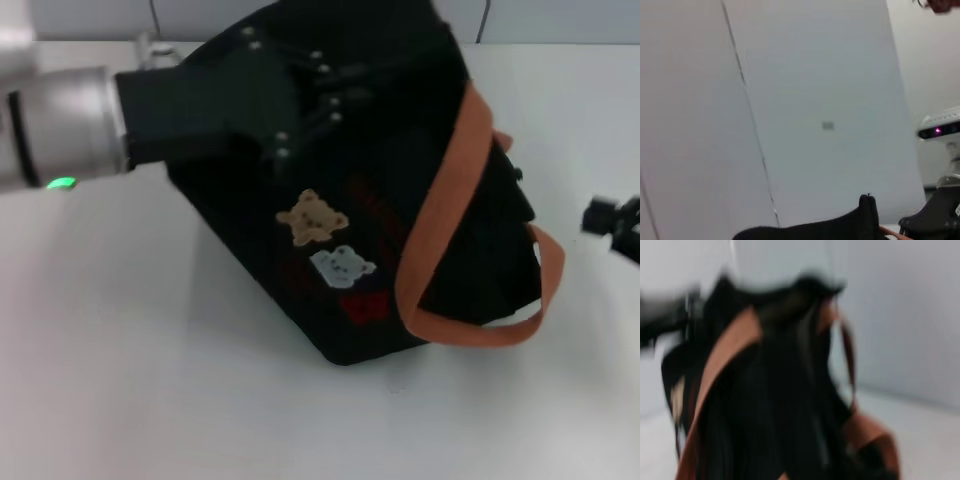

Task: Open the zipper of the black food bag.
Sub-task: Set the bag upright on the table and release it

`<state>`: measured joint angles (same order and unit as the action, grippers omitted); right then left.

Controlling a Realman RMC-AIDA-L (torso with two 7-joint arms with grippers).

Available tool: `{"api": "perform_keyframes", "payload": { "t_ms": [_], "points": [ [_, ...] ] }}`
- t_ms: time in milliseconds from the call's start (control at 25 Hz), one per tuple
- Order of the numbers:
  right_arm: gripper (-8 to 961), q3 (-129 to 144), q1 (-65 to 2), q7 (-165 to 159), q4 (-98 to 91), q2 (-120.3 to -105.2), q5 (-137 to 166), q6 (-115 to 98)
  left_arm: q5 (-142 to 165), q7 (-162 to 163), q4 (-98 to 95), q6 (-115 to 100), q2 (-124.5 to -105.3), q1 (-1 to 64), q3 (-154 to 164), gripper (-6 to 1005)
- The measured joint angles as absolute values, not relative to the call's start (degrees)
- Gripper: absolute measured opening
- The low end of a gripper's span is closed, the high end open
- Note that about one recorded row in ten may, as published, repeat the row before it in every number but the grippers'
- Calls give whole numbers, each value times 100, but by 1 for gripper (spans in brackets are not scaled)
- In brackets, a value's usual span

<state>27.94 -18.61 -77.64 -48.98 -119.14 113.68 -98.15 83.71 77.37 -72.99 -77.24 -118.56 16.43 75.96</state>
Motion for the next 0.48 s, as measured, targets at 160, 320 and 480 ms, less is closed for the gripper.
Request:
{"api": "perform_keyframes", "payload": {
  "t_ms": [160,320,480],
  "points": [
    [106,2430,-1778,-7796,-4846,-11874,10986,-10118,7875,7134,-6406,-8205,-11857,1416,7117,98],
    [169,2015,-1813,-7895,-4821,-11837,10852,-10312,7512,6358,-5160,-8587,-11855,1317,6610,98],
    [293,1951,-1822,-7898,-4741,-11839,10607,-10366,7228,4906,-3224,-9097,-11842,1392,5887,98]
  ]
}}
